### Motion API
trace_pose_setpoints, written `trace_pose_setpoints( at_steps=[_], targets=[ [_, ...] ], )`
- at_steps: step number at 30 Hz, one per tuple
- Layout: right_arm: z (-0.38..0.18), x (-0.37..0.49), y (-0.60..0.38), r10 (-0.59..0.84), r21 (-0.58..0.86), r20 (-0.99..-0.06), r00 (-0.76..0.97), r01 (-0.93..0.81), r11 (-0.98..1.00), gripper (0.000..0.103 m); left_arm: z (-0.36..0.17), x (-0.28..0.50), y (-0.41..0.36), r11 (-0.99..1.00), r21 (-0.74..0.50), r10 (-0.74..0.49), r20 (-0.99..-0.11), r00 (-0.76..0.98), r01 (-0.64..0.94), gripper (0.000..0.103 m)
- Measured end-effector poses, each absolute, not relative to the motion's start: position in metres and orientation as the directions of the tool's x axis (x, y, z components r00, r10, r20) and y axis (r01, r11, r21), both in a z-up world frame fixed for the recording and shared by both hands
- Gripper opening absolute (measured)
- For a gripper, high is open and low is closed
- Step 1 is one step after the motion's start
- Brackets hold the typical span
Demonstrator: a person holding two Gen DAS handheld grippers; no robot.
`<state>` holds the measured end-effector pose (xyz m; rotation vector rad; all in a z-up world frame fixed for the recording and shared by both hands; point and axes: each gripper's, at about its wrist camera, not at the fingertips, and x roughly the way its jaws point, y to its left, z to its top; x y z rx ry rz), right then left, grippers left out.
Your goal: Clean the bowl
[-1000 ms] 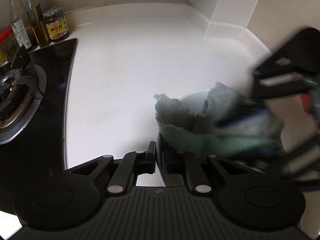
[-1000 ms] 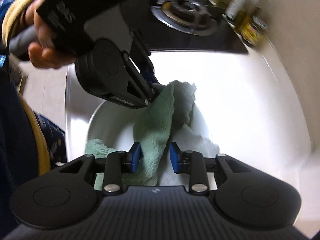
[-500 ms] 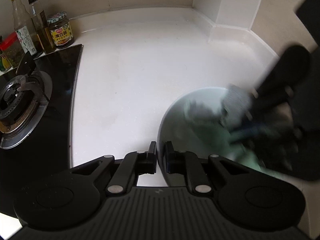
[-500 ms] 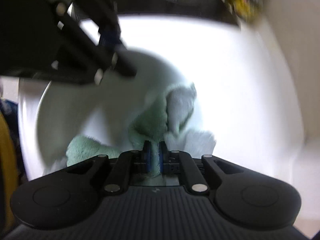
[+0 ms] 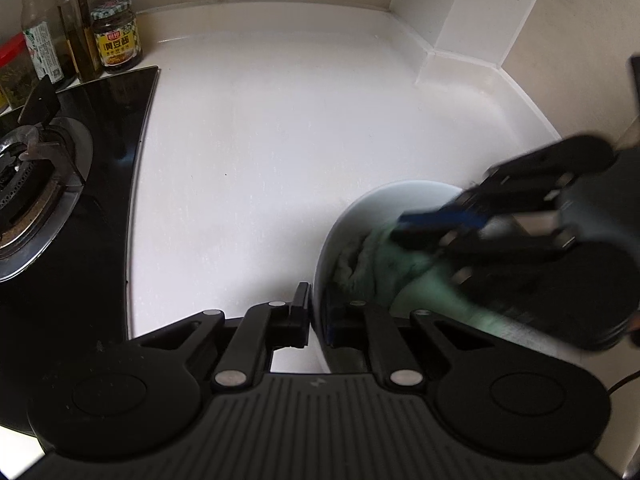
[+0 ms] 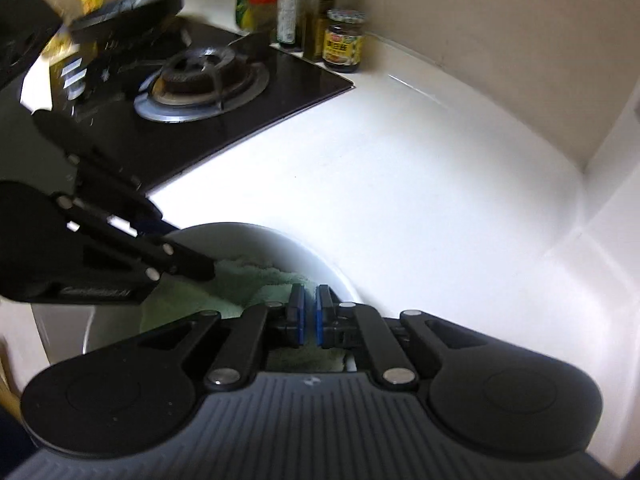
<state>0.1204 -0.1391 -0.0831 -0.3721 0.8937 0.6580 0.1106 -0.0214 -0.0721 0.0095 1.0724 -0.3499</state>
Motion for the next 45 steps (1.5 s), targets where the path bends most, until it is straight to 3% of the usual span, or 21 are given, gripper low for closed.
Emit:
trace_pose_setpoints(
  at_steps=[7, 10, 13, 18, 21, 23, 25, 27, 29, 33, 36, 40, 43, 45],
  targets=[
    [-0.089, 0.123, -0.138, 0.439, 0.193, -0.864, 0.247, -0.642, 0.742, 0.007, -0.071, 0.125, -0.016, 0.938, -0.206, -0.301, -0.884, 0.357, 0.280, 0.004],
    [-0.073, 0.123, -0.151, 0.425, 0.237, -0.881, 0.206, -0.585, 0.775, 0.024, -0.069, 0.142, -0.016, 0.932, -0.214, -0.304, -0.902, 0.308, 0.291, 0.005],
    [-0.071, 0.114, -0.161, 0.443, 0.307, -0.882, 0.160, -0.517, 0.799, 0.026, -0.068, 0.159, -0.020, 0.927, -0.205, -0.297, -0.913, 0.281, 0.314, 0.008],
    [-0.091, 0.109, -0.147, 0.346, 0.186, -0.908, 0.238, -0.512, 0.839, 0.022, -0.071, 0.172, -0.017, 0.928, -0.232, -0.309, -0.917, 0.254, 0.291, 0.006],
    [-0.097, 0.107, -0.129, 0.280, 0.054, -0.888, 0.365, -0.522, 0.851, 0.032, -0.074, 0.173, -0.013, 0.929, -0.251, -0.317, -0.920, 0.232, 0.274, 0.003],
    [-0.103, 0.102, -0.120, 0.301, 0.022, -0.854, 0.424, -0.549, 0.836, 0.015, -0.074, 0.174, -0.012, 0.931, -0.250, -0.313, -0.922, 0.229, 0.266, 0.003],
    [-0.112, 0.100, -0.110, 0.376, 0.093, -0.835, 0.401, -0.572, 0.815, 0.015, -0.074, 0.174, -0.010, 0.934, -0.248, -0.308, -0.923, 0.232, 0.256, 0.003],
    [-0.110, 0.096, -0.107, 0.380, 0.075, -0.832, 0.404, -0.597, 0.799, 0.014, -0.074, 0.174, -0.007, 0.934, -0.260, -0.315, -0.922, 0.225, 0.244, 0.003],
    [-0.105, 0.104, -0.116, 0.428, 0.175, -0.840, 0.334, -0.580, 0.796, 0.014, -0.075, 0.174, -0.004, 0.933, -0.275, -0.325, -0.921, 0.215, 0.232, 0.004],
    [-0.086, 0.114, -0.143, 0.479, 0.313, -0.852, 0.210, -0.529, 0.789, 0.017, -0.073, 0.174, -0.006, 0.936, -0.262, -0.314, -0.923, 0.221, 0.235, 0.004],
    [-0.076, 0.115, -0.144, 0.469, 0.282, -0.855, 0.222, -0.560, 0.779, 0.027, -0.072, 0.175, -0.007, 0.936, -0.261, -0.314, -0.923, 0.224, 0.236, 0.004],
    [-0.101, 0.116, -0.127, 0.427, 0.242, -0.882, 0.198, -0.588, 0.772, 0.029, -0.073, 0.175, -0.004, 0.936, -0.267, -0.318, -0.921, 0.224, 0.229, 0.004],
    [-0.099, 0.105, -0.121, 0.439, 0.213, -0.876, 0.202, -0.654, 0.726, 0.008, -0.073, 0.176, -0.003, 0.937, -0.269, -0.318, -0.922, 0.222, 0.225, 0.004],
    [-0.097, 0.099, -0.122, 0.480, 0.269, -0.861, 0.167, -0.651, 0.710, 0.007, -0.073, 0.176, -0.002, 0.937, -0.270, -0.318, -0.922, 0.222, 0.223, 0.004]
  ],
)
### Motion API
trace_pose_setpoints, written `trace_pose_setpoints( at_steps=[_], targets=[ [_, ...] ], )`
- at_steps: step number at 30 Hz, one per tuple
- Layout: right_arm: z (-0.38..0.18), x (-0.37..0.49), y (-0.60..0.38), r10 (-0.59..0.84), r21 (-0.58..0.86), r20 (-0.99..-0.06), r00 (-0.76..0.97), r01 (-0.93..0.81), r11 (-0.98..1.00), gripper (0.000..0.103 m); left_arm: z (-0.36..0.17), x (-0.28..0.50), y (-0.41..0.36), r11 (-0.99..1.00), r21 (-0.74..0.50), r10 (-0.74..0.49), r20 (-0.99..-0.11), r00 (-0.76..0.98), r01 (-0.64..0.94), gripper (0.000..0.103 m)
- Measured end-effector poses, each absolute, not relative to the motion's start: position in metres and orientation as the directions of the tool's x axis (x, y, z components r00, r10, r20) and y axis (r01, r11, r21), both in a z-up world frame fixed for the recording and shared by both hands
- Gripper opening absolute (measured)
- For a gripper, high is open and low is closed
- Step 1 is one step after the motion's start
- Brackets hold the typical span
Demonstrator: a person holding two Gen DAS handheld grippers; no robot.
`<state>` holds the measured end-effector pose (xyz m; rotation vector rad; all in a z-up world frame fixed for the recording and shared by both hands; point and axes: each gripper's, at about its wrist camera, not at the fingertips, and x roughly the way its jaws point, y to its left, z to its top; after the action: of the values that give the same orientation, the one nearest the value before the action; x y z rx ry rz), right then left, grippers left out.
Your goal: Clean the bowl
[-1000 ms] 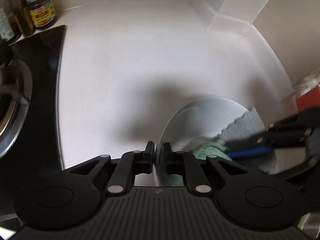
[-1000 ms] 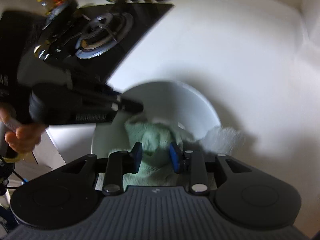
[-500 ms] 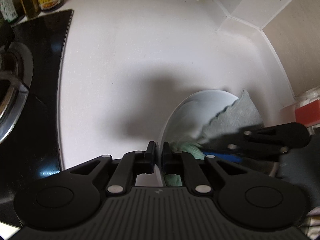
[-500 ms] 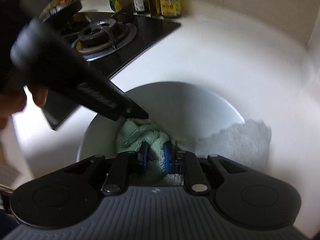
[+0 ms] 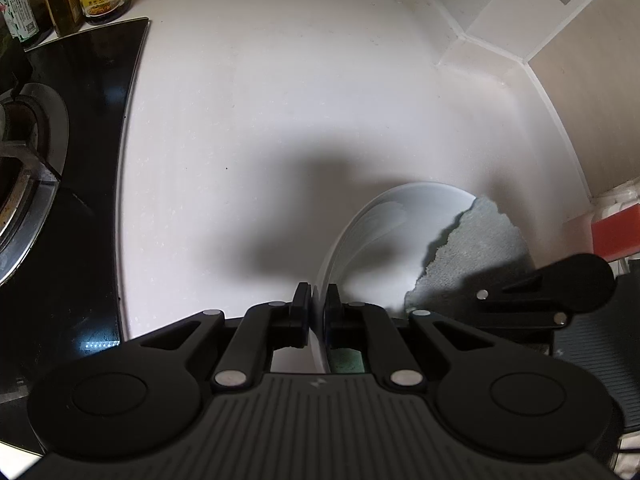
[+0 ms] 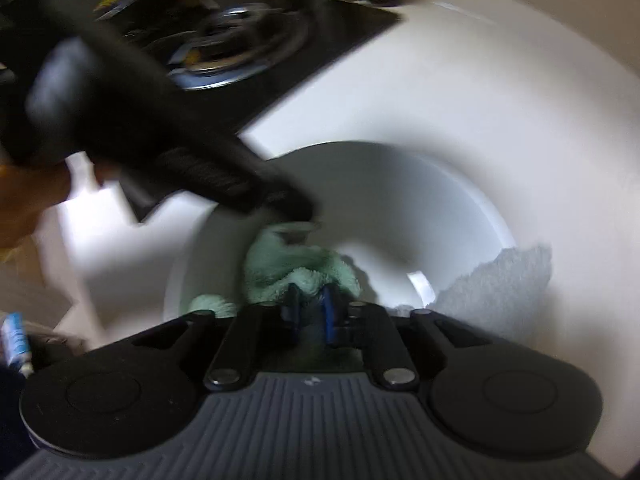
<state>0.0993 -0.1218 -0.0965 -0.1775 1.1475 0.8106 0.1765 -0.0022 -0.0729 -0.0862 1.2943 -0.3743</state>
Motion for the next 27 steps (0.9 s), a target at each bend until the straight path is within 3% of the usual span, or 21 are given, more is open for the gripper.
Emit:
trace_pose_setpoints(
  at_steps=[2, 7, 11, 14, 20, 25, 27],
  targets=[
    [-0.093, 0.099, -0.128, 0.524, 0.331, -0.830, 0.190, -0.589, 0.738, 0.007, -0.073, 0.177, -0.002, 0.938, -0.268, -0.317, -0.921, 0.226, 0.222, 0.004],
    [-0.115, 0.112, -0.153, 0.682, 0.637, -0.699, 0.215, -0.247, 0.730, 0.007, -0.071, 0.179, 0.000, 0.945, -0.242, -0.294, -0.924, 0.245, 0.220, 0.006],
    [-0.117, 0.117, -0.156, 0.765, 0.742, -0.632, 0.119, -0.192, 0.643, 0.007, -0.070, 0.177, -0.002, 0.953, -0.209, -0.266, -0.923, 0.277, 0.219, 0.010],
    [-0.112, 0.120, -0.155, 0.797, 0.765, -0.604, 0.018, -0.265, 0.587, 0.007, -0.070, 0.176, -0.002, 0.956, -0.208, -0.261, -0.922, 0.285, 0.206, 0.011],
    [-0.074, 0.102, -0.147, 0.629, 0.567, -0.770, -0.103, -0.561, 0.602, 0.007, -0.071, 0.174, 0.006, 0.951, -0.238, -0.288, -0.914, 0.286, 0.199, 0.012],
    [-0.036, 0.076, -0.145, 0.384, 0.189, -0.922, 0.055, -0.801, 0.568, 0.006, -0.073, 0.169, -0.002, 0.939, -0.240, -0.306, -0.910, 0.279, 0.247, 0.010],
    [-0.030, 0.069, -0.143, 0.313, 0.056, -0.939, 0.139, -0.839, 0.542, 0.006, -0.071, 0.166, -0.007, 0.940, -0.211, -0.288, -0.912, 0.291, 0.267, 0.009]
  ],
)
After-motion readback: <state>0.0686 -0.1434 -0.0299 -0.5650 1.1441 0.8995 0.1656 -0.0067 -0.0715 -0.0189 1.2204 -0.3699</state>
